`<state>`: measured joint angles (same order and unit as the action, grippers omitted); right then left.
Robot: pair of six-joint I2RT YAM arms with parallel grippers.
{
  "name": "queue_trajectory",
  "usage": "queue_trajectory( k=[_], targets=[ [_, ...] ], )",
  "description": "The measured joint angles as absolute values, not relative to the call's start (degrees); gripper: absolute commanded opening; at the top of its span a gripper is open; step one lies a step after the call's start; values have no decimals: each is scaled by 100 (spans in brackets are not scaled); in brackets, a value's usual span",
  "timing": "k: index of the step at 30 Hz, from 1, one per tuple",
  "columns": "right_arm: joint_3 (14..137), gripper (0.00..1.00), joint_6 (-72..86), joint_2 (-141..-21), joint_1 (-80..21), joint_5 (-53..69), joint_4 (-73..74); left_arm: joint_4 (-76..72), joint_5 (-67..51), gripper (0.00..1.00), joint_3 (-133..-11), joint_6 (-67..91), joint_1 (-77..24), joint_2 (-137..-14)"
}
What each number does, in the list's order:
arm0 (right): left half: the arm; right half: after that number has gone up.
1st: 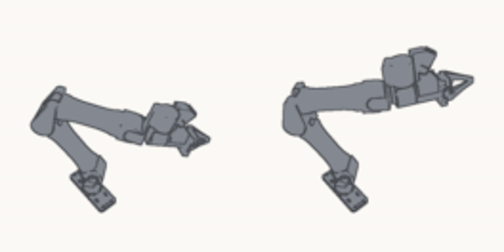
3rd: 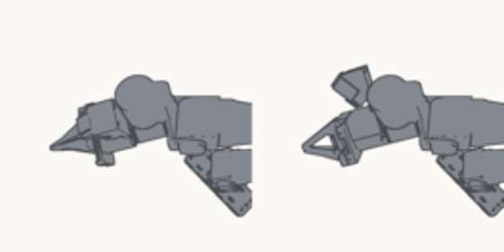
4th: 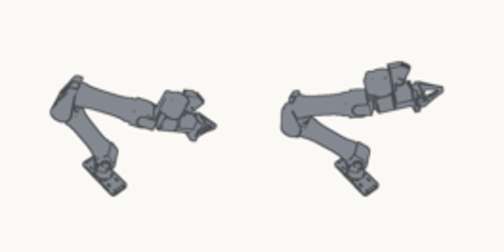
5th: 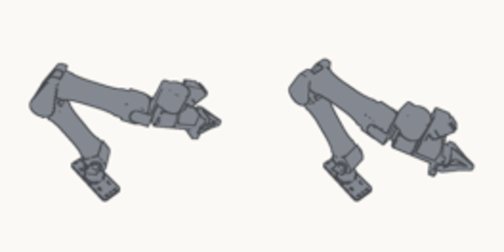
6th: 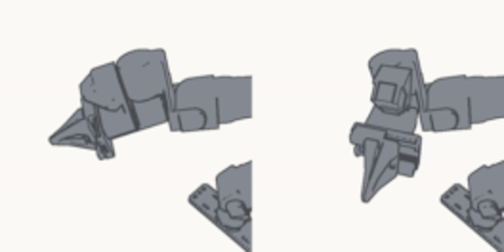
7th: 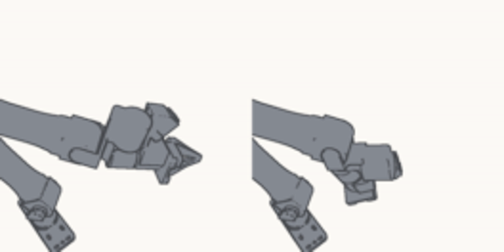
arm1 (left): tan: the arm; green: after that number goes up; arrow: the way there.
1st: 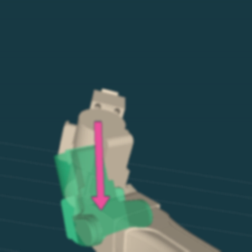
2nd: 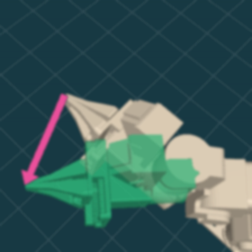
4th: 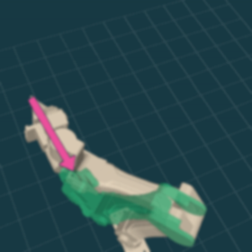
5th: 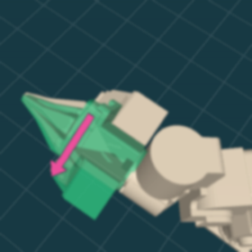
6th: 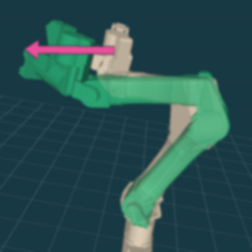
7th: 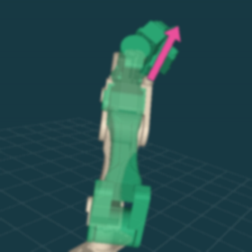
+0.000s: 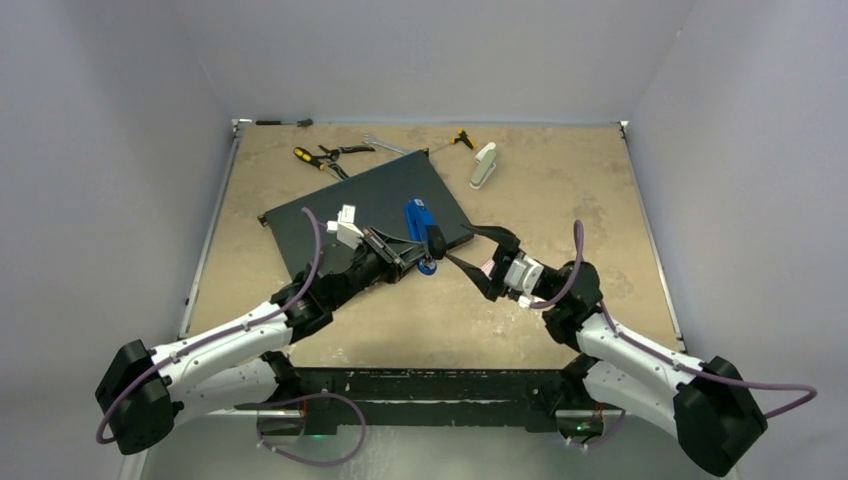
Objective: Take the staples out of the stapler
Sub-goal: Unload the staple at the center of the board.
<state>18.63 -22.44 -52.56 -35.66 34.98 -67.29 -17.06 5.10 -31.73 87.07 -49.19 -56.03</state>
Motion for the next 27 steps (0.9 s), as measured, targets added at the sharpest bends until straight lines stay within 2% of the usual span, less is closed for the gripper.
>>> queue_trajectory(
  k=[12, 27],
  targets=[
    [1994, 61, -2587, -5671, -3911, 3288, -6757, -1706, 766, 0, -3173, 9052, -4919, -5443],
    [2226, 59, -2685, -5605, -4018, 3017, -6705, -1815, 746, 0, -3081, 9021, -4915, -5487]
  ],
)
